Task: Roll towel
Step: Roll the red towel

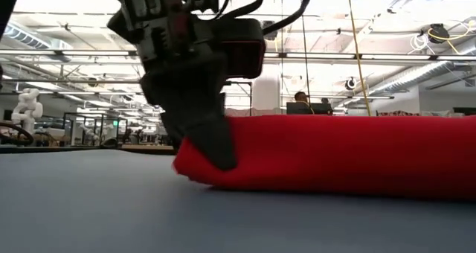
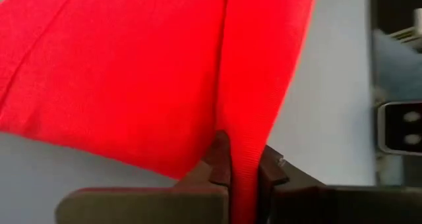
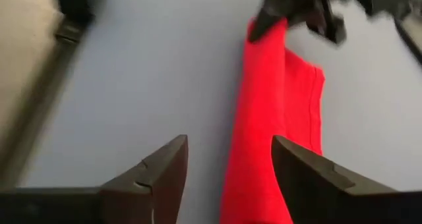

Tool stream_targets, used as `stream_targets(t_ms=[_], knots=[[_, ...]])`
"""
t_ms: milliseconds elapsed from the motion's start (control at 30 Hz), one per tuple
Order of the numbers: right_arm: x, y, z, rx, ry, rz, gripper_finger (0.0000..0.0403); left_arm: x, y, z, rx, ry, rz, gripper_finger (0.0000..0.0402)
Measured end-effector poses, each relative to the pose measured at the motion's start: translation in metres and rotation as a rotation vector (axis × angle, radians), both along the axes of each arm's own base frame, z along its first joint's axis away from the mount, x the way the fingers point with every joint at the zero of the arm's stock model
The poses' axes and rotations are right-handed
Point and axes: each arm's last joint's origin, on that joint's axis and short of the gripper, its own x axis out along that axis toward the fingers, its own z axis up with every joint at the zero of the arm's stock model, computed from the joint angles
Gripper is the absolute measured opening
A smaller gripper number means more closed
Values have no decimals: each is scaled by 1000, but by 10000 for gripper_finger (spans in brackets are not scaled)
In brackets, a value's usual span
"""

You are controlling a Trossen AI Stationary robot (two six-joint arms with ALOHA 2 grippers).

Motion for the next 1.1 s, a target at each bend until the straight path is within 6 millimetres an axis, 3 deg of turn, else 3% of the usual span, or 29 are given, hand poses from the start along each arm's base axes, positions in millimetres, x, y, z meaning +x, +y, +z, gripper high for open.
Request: stream_targets(t_ms=[133, 567, 900, 1100], knots=[[-4, 10, -1, -29, -28, 54, 212, 5, 6, 2, -65, -19, -19, 18], [-1, 7, -48, -173, -199, -72, 191, 5, 11, 0, -127, 51, 36, 20], [-5, -1, -59, -55, -204, -195, 161, 6, 13, 0, -134, 62, 54, 20], [-9, -13, -68, 32, -230, -277, 171, 6, 13, 0, -131, 57, 48, 20]])
